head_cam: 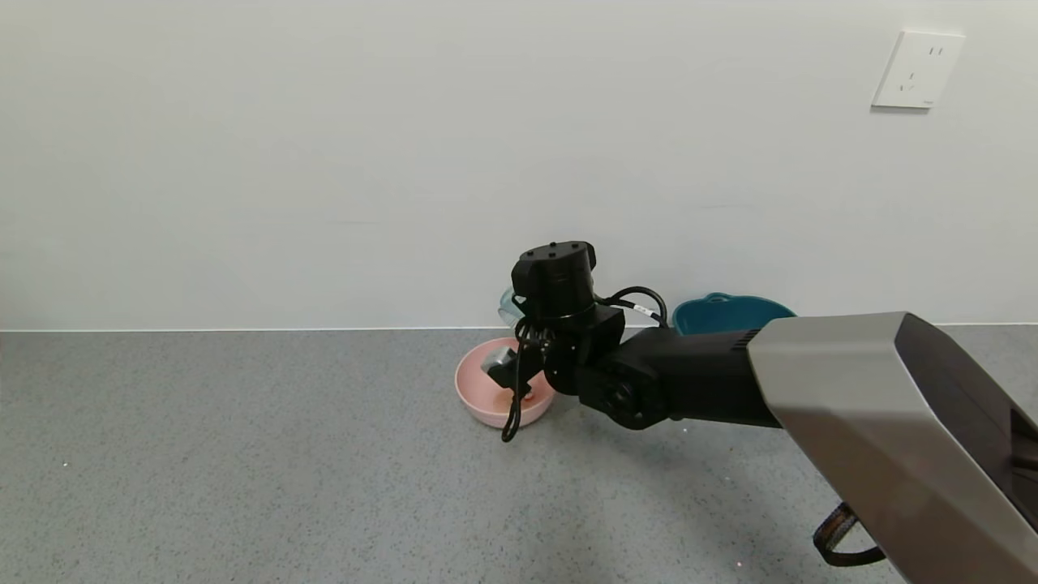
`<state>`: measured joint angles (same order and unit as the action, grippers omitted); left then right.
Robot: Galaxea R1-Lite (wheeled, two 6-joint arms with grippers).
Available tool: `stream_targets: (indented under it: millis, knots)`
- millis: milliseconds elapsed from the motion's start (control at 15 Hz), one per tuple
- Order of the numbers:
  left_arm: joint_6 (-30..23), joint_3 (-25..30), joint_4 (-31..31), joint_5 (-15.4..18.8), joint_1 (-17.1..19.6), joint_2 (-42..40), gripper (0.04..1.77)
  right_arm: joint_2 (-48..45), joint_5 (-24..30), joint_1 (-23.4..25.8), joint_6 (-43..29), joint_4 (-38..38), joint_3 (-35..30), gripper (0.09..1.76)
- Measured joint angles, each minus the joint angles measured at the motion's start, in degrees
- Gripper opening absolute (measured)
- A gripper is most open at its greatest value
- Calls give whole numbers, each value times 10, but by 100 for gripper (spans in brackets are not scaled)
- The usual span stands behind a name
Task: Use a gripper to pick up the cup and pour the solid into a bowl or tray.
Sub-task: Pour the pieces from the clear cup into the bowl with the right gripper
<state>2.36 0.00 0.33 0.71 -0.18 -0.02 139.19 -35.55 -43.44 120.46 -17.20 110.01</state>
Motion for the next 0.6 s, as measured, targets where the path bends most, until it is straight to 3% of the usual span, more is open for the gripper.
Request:
stream_targets:
  millis: [600]
  knots:
    - [0,0,0,0,0,0,172,14,0,-2,153,-32,25,134]
